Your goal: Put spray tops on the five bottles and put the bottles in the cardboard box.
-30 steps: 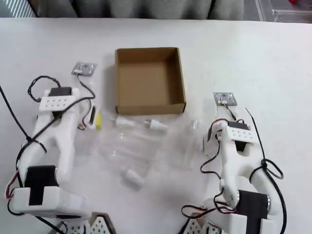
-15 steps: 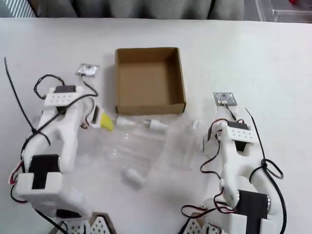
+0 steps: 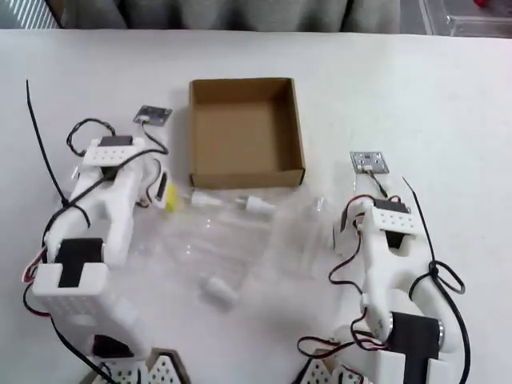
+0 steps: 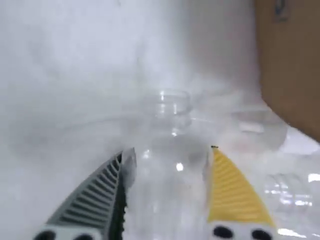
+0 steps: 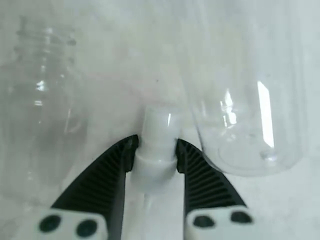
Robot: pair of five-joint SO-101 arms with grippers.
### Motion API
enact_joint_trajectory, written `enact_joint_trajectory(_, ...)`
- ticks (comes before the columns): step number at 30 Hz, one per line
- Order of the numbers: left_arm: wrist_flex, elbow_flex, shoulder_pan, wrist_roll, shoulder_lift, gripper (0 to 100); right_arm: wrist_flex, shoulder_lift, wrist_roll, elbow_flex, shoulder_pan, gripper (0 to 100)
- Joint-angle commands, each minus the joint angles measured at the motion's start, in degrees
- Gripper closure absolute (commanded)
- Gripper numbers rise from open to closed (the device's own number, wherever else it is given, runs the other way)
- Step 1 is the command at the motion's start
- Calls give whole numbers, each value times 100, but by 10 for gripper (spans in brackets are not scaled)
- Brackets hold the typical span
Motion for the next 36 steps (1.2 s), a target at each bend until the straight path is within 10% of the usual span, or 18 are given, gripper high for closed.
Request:
enact_joint_trajectory(1, 440, -334, 92, -18, -813, 983, 31, 4, 88, -158, -48, 982)
enact_joint_trajectory(13, 1503, -158, 796, -9, -3626, 980, 453, -514, 273, -624, -84, 982)
enact_joint_trajectory(22, 237, 1679, 1578, 818, -6105, 976, 1675, -1877, 273, -2567, -92, 982)
enact_joint_trajectory(36, -2119, 4088, 1613, 1213, -8734, 976, -1613, -3371, -466, -2796, -1209, 982)
